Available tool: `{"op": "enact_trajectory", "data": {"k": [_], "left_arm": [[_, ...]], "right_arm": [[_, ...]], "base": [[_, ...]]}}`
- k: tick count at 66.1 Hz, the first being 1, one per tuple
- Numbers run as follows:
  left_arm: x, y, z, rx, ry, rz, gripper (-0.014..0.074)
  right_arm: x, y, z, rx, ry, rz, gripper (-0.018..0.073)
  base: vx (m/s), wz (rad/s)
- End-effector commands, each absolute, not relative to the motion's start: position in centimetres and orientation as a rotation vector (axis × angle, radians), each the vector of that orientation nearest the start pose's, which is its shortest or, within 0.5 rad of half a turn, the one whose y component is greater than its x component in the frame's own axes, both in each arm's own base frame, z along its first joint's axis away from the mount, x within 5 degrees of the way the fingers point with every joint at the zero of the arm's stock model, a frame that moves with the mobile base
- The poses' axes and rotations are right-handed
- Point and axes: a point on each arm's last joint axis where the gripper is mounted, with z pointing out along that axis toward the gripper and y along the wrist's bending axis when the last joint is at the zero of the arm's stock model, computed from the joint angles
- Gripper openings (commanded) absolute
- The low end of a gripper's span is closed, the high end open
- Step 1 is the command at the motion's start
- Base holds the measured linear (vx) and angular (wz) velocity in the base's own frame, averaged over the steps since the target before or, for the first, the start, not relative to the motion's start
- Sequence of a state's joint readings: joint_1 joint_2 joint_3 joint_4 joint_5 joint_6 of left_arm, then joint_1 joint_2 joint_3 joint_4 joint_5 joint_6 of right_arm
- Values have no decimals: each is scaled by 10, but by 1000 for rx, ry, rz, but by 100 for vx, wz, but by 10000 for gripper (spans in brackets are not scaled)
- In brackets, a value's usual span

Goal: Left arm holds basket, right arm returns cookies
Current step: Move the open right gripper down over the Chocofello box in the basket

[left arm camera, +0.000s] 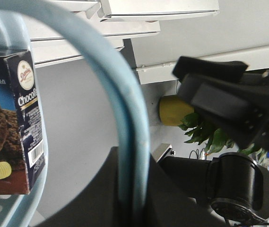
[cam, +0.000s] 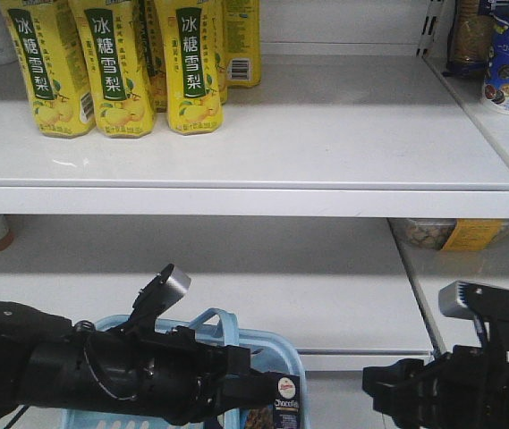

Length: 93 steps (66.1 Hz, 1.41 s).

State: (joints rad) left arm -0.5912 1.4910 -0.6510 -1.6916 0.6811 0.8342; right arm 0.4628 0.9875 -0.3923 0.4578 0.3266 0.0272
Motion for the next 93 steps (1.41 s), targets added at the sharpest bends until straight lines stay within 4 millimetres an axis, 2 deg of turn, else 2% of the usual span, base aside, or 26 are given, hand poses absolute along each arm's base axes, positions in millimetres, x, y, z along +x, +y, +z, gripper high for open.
{"op": "enact_trajectory", "data": {"k": [1,15,36,48,56,93], "left_arm": [[193,-203,234,44,2418,-1607,-6],[193,-203,234,44,2418,-1607,-6],[193,-203,234,44,2418,-1607,-6],[193,-203,234,44,2418,-1607,-6],[193,-203,234,44,2418,-1607,-6],[193,-203,234,44,2418,-1607,-6]], "right_arm": [[157,97,220,-70,2381,623,415],[156,117,200,-146,2487,634,421],[154,144,178,-183,2540,648,512],[158,167,179,-277,2550,667,523],[166,178,183,-253,2544,691,523],[175,185,150,-148,2664,627,523]], "base": [[0,0],[0,0],[0,0],[0,0],[0,0],[0,0]]}}
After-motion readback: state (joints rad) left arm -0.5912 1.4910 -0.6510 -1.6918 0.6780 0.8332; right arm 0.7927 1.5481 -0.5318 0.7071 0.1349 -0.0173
